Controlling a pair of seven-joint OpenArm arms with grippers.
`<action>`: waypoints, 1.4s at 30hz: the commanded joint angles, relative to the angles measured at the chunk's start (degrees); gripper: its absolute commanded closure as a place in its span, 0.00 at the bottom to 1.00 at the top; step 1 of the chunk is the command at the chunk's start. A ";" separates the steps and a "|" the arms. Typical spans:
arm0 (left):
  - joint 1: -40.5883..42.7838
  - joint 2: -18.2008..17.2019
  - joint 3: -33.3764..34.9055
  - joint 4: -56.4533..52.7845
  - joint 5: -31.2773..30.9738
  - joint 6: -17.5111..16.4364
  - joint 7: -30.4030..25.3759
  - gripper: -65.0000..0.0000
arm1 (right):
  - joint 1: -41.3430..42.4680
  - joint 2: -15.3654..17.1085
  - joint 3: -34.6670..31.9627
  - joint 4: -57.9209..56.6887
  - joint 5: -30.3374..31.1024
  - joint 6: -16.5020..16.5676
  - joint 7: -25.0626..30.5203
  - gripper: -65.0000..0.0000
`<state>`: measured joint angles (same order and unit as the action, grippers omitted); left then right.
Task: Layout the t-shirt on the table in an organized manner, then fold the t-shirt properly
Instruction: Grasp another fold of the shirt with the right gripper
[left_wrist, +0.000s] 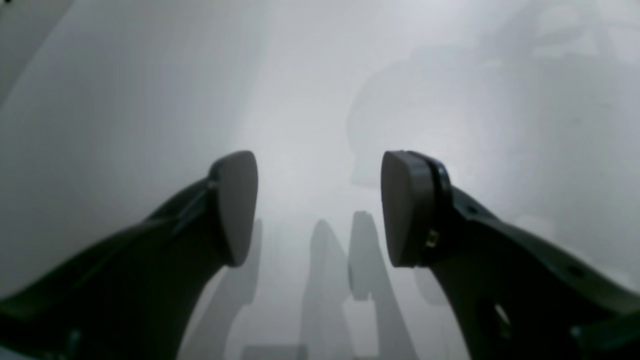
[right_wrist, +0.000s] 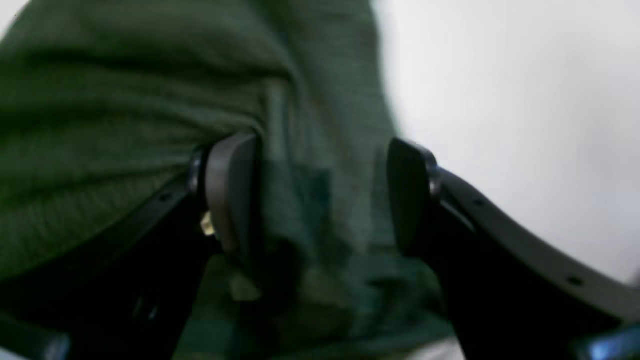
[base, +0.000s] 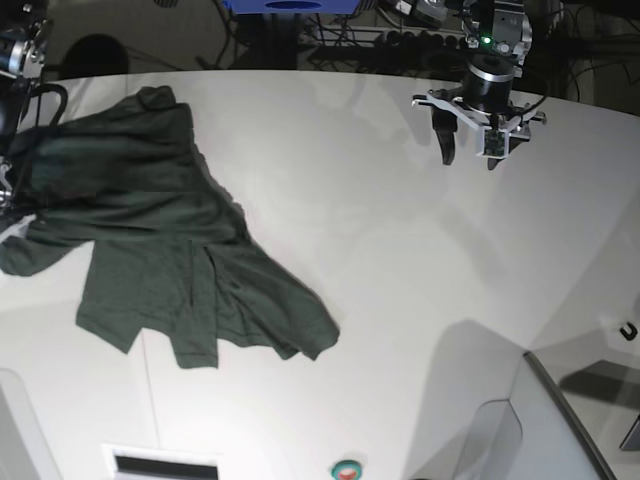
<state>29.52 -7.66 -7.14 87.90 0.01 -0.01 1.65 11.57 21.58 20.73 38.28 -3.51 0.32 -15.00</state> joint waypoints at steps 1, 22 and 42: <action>0.15 -0.30 -0.20 0.76 -0.05 0.23 -1.43 0.44 | -0.01 2.02 0.24 -0.88 -1.20 -1.68 -1.30 0.43; -0.02 -0.30 -0.20 0.76 -0.05 0.23 -1.43 0.44 | -22.34 -10.02 -11.54 54.42 -1.28 7.55 -13.70 0.43; 1.21 -1.00 -0.20 0.76 -0.05 0.23 -1.43 0.44 | -10.39 -11.43 -41.08 50.03 -1.11 7.73 -26.27 0.27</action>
<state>30.48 -8.40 -7.29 87.83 -0.03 -0.01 1.65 0.14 10.37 -20.40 87.57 -4.49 8.23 -41.95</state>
